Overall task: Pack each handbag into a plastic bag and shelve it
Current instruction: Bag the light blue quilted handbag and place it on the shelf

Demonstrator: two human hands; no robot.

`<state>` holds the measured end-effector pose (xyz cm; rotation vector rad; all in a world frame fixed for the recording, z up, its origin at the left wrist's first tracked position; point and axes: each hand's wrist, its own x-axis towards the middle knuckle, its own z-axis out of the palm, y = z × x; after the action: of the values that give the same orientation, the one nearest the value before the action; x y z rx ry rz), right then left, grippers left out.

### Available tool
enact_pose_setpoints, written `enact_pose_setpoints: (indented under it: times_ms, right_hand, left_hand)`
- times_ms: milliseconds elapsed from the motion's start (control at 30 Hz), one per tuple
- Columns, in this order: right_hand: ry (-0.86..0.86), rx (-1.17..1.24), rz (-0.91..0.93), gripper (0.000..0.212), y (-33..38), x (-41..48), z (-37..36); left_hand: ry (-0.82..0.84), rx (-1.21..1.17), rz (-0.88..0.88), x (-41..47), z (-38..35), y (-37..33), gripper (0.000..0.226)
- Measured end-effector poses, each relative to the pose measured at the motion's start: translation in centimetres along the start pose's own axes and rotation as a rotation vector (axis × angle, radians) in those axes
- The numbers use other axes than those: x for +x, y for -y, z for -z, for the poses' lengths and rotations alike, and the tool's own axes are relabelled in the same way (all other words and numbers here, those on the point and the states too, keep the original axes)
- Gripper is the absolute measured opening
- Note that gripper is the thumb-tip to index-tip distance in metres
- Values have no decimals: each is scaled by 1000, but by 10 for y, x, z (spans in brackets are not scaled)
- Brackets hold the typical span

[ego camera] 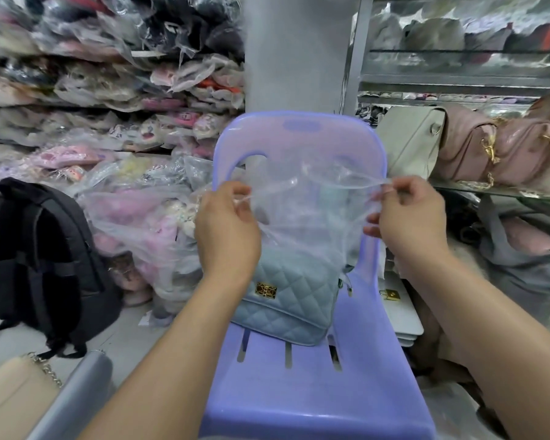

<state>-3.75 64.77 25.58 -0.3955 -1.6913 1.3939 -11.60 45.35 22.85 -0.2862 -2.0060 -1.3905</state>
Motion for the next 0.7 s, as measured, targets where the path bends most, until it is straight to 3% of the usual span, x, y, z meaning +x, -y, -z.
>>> enact_pose_setpoints:
  times_ms: [133,200,300,367,467,600,700]
  right_hand:
    - [68,246,130,22,11,-7,-15]
    - [176,201,182,28,8,-12,-25]
    - [457,-72,40,40,-8,-27,-36]
    - [620,-350,-20,74,-21,-38,-41]
    - [757,-807,202,111,-37,-47,-51]
    - [761,-1300,425,99,-43,-54,-64]
    - [822,-1165,336,88,-37,-46,-61]
  left_hand:
    - [-99,-102,91,8,7,9,22]
    - [-88,-152,181,12,7,13,18]
    - [-85,-139,253,12,6,23,17]
    - [-95,-40,339,11,5,35,25]
    - [-60,128,477,8,3,59,28]
    - [-73,129,444,11,5,77,12]
    - [-36,119,412,17,9,79,7]
